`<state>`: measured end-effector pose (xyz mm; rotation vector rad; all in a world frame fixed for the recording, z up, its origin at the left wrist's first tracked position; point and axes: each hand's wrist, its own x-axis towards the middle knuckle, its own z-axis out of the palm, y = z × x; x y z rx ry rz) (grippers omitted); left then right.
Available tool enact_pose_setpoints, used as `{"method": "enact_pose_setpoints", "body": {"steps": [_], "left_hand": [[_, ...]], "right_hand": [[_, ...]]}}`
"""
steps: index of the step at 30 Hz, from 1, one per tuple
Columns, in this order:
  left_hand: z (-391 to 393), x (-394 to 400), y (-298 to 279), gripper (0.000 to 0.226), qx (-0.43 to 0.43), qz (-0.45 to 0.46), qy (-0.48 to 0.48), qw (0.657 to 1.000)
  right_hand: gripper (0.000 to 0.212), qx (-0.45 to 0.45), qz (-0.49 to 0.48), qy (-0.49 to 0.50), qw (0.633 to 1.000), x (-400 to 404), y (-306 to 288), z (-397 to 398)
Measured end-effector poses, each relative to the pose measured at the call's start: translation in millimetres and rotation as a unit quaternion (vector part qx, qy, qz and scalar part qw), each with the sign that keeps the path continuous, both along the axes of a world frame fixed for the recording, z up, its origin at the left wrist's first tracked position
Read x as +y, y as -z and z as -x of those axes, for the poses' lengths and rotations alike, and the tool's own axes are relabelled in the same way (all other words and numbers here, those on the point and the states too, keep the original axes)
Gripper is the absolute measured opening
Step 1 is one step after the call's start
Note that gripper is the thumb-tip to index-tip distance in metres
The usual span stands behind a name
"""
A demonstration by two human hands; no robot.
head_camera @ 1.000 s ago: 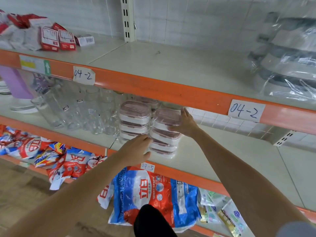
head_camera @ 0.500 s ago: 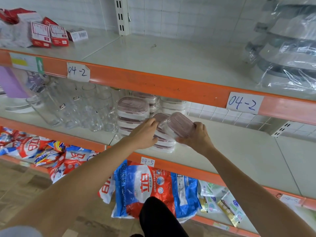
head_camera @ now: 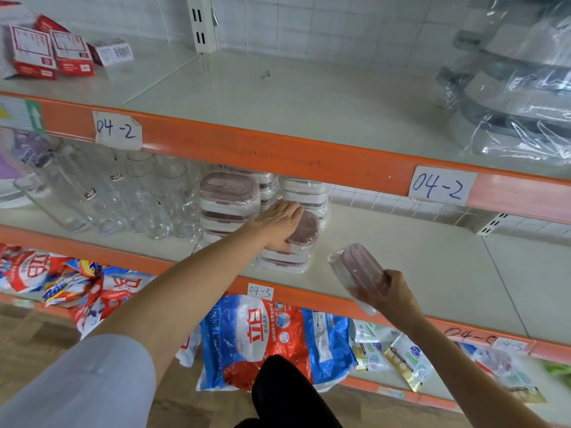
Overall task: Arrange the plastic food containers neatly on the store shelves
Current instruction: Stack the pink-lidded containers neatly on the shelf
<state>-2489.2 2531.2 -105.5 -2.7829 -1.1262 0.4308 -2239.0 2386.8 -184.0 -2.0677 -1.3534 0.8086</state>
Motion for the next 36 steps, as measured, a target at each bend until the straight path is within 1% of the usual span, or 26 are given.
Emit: {"method": "enact_pose_setpoints", "body": {"steps": [2,4,7,9,12,15,17,20,22,24,27,29,31,32,33,36], "left_hand": [[4,-2,-1,0.094,-0.005,-0.029,0.026,0.999],[8,-7,-2,0.091,-0.01,-0.038,0.039,0.998],[17,-25,-5,0.096,-0.014,-0.034,0.032,0.999],[28,-42,-11,0.098,-0.007,-0.029,0.02,0.999],[49,-70,-26,0.094,-0.007,-0.018,0.006,1.0],[74,-101,-51,0.097,-0.019,0.006,-0.027,0.999],[93,-123,-70,0.093,-0.025,0.008,-0.041,0.999],[117,-148,-100,0.093,-0.043,-0.003,-0.066,0.997],[131,-156,-124,0.097,-0.056,-0.028,-0.079,0.995],[143,-160,-147,0.099,-0.09,-0.061,-0.093,0.99],[151,-162,-178,0.1,-0.157,-0.116,-0.127,0.973],[149,-161,-197,0.1,-0.212,-0.153,-0.153,0.953],[140,-154,-216,0.097,-0.307,-0.162,-0.169,0.923],[134,-148,-226,0.096,-0.344,-0.153,-0.177,0.91],[127,-141,-234,0.096,-0.363,-0.14,-0.184,0.903],[109,-113,-248,0.092,-0.37,-0.112,-0.194,0.902]], "right_hand": [[0.07,-0.013,0.013,-0.01,1.0,-4,-5,1],[0.073,-0.024,0.016,-0.023,0.999,-5,-10,3],[0.09,-0.055,0.017,-0.008,0.998,-9,-24,7],[0.094,-0.093,0.023,-0.013,0.995,-16,-38,14],[0.095,-0.135,0.027,-0.049,0.989,-30,-63,28],[0.096,-0.16,0.024,-0.091,0.983,-48,-91,47],[0.095,-0.173,0.017,-0.119,0.978,-61,-110,60],[0.093,-0.184,-0.02,-0.164,0.969,-76,-141,79],[0.091,-0.196,-0.07,-0.203,0.957,-81,-163,91],[0.09,-0.209,-0.132,-0.229,0.942,-83,-186,102],[0.091,-0.23,-0.218,-0.231,0.92,-79,-221,113],[0.092,-0.239,-0.257,-0.212,0.912,-71,-242,115],[0.093,-0.228,-0.288,-0.181,0.912,-57,-261,114],[0.093,-0.214,-0.295,-0.164,0.917,-49,-271,111],[0.094,-0.201,-0.294,-0.149,0.922,-39,-279,108],[0.095,-0.203,-0.247,-0.141,0.937,-8,-295,93]]}}
